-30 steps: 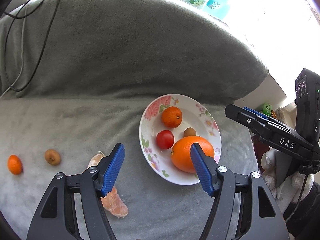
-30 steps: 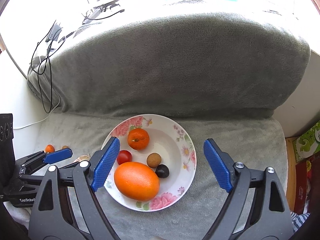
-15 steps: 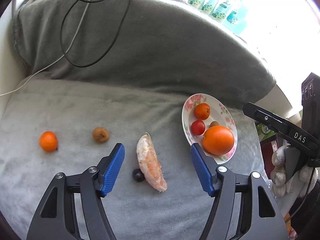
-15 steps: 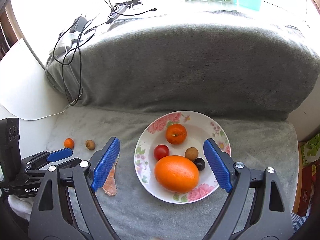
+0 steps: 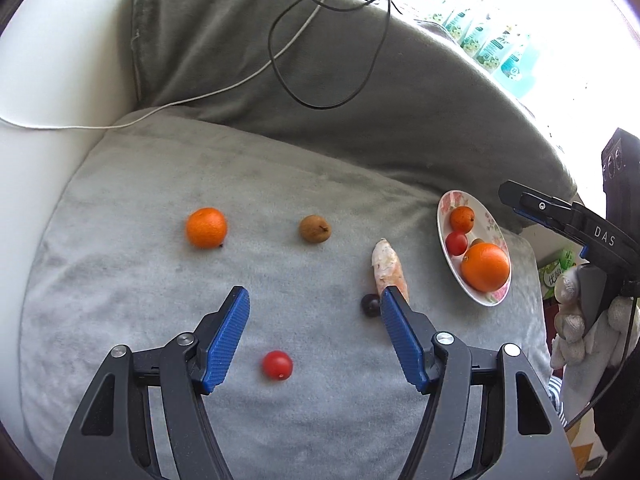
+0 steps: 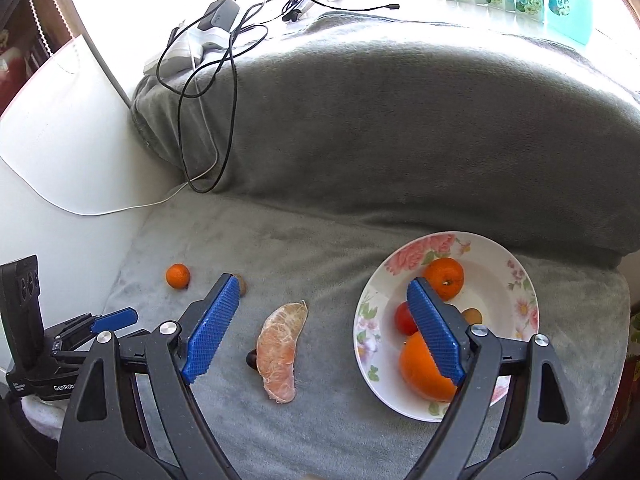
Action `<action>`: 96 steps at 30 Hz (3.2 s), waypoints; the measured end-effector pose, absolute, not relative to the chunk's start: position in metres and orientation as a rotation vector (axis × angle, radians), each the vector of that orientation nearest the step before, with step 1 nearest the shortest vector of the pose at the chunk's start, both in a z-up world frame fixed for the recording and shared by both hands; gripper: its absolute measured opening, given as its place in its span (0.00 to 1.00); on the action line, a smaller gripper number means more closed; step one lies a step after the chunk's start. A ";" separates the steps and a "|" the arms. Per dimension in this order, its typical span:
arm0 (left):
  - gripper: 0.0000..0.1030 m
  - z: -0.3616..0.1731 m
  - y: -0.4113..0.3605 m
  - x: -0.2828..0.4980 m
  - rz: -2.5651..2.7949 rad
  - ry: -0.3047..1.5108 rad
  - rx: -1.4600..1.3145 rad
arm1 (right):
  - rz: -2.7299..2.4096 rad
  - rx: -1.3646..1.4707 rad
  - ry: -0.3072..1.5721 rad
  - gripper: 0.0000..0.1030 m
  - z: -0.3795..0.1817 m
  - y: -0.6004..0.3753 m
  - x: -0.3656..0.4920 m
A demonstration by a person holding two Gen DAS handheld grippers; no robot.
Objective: Organize fruits
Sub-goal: 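Withdraw both tools from the bowl back over the blanket fruits, then grasp the small brown fruit with the right tool while the left tool grasps a cherry tomato, then carry both fruits into the floral bowl and open both tools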
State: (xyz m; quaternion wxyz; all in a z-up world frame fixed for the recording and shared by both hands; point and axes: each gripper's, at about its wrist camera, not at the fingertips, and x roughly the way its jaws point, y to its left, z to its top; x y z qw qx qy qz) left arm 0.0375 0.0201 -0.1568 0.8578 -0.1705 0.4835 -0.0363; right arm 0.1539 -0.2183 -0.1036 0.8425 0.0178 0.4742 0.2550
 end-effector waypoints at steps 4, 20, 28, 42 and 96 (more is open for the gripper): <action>0.66 -0.164 0.029 0.023 -0.060 1.020 -0.369 | 0.585 -0.002 1.009 0.86 -0.107 -0.194 0.155; 0.49 -0.201 0.028 0.003 -0.094 1.093 -0.378 | 0.769 -0.181 1.060 0.85 -0.139 -0.110 0.159; 0.41 -0.217 0.020 0.007 -0.125 1.127 -0.373 | 0.833 -0.257 1.111 0.74 -0.162 -0.080 0.159; 0.33 -0.229 0.021 0.012 -0.118 1.141 -0.379 | 0.828 -0.334 1.192 0.53 -0.197 -0.049 0.165; 0.21 -0.178 0.007 0.038 -0.198 1.021 -0.337 | 0.712 -0.144 1.082 0.27 -0.133 -0.136 0.166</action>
